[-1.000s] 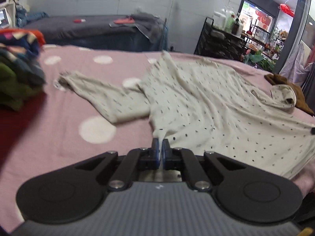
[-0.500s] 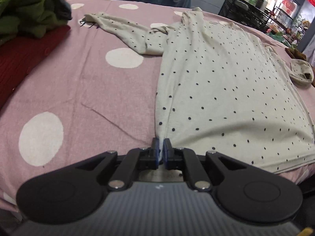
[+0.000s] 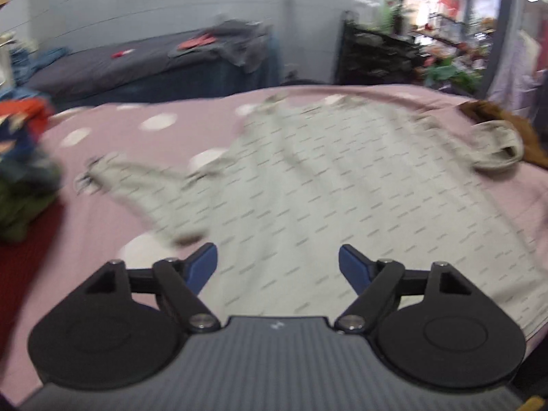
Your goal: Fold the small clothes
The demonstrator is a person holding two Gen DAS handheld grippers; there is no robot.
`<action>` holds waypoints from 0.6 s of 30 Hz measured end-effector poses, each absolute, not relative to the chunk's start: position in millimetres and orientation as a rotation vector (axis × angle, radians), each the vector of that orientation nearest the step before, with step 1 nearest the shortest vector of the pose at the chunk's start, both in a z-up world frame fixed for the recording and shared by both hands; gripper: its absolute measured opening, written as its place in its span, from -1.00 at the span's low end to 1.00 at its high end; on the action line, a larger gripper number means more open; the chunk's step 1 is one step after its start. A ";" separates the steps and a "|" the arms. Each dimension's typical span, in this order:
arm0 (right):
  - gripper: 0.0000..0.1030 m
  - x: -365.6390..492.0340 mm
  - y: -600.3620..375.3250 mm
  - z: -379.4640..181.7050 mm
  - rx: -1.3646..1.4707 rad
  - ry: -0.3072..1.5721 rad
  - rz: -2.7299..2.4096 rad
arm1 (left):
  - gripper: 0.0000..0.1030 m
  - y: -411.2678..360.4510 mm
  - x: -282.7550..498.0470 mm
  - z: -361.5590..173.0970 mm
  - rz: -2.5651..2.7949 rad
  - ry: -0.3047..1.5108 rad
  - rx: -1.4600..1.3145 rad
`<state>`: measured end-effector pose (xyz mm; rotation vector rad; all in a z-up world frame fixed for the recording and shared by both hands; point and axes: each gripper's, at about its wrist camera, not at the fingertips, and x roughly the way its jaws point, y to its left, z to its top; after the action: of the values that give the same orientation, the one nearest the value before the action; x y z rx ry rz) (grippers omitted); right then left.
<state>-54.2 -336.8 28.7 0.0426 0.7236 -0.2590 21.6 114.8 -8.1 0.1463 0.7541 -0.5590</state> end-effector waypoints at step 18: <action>-0.79 10.7 -433.1 35.3 0.245 0.736 -0.347 | 0.71 -22.5 23.9 -38.9 -0.794 0.826 0.107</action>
<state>10.7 -433.1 35.3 0.2454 0.7356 -0.3470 23.9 -22.5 -38.9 0.1070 0.8257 -0.7943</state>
